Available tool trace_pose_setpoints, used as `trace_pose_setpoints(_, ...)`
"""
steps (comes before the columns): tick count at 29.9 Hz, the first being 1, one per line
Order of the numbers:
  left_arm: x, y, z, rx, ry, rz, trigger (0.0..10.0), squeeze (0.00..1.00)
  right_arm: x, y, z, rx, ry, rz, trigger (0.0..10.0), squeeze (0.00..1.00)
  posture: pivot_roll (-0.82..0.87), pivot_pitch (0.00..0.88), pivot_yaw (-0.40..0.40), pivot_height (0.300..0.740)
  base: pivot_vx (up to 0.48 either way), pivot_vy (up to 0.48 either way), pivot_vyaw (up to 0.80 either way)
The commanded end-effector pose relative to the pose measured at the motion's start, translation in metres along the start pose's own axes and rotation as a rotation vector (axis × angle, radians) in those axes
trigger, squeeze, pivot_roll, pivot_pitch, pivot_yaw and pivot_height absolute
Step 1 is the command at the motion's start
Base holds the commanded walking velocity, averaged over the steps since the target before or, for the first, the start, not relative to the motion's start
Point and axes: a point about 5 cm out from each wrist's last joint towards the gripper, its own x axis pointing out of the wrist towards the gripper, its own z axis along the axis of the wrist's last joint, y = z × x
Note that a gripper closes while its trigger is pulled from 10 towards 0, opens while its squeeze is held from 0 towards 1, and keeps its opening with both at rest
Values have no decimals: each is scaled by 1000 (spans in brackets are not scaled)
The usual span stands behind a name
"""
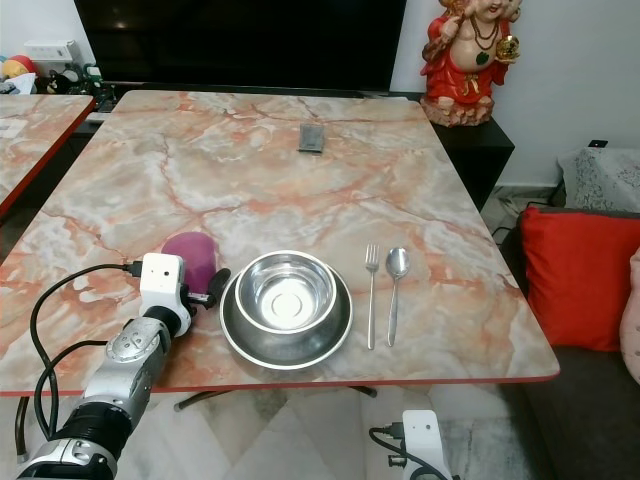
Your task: Setting the table
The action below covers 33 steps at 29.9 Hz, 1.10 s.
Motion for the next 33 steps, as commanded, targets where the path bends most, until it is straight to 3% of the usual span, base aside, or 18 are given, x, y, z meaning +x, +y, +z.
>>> trace_pose_setpoints(1, -1, -1, 1, 3, -11, -10, 10000, 592, -1, -1, -6, 8, 20, -6, 10000, 0, 21, 116, -52, 740, 0, 0, 0)
trace_pose_setpoints(17, -16, 2, 11, 29, -83, -51, 10000, 553, -1, -1, -5, 6, 21, -3, 10000, 0, 30, 118, -54, 740, 0, 0, 0)
trace_pose_setpoints(18, -18, 2, 11, 32, -83, -55, 10000, 455, -1, -1, -5, 5, 20, -3, 10000, 0, 31, 118, -54, 740, 0, 0, 0)
trace_pose_setpoints(19, -20, 2, 11, 35, -83, -58, 10000, 455, -1, -1, -5, 5, 20, -3, 10000, 0, 31, 118, -54, 740, 0, 0, 0)
trace_pose_setpoints(20, -25, 4, 10, 44, -84, -60, 10000, 0, -1, -1, -5, 4, 20, -2, 10000, 0, 31, 118, -54, 740, 0, 0, 0)
trace_pose_setpoints(33, -62, 14, 9, -4, -137, -31, 10000, 0, -1, -2, -4, 0, 19, 1, 10000, 0, 41, 114, -59, 740, 0, 0, 0)
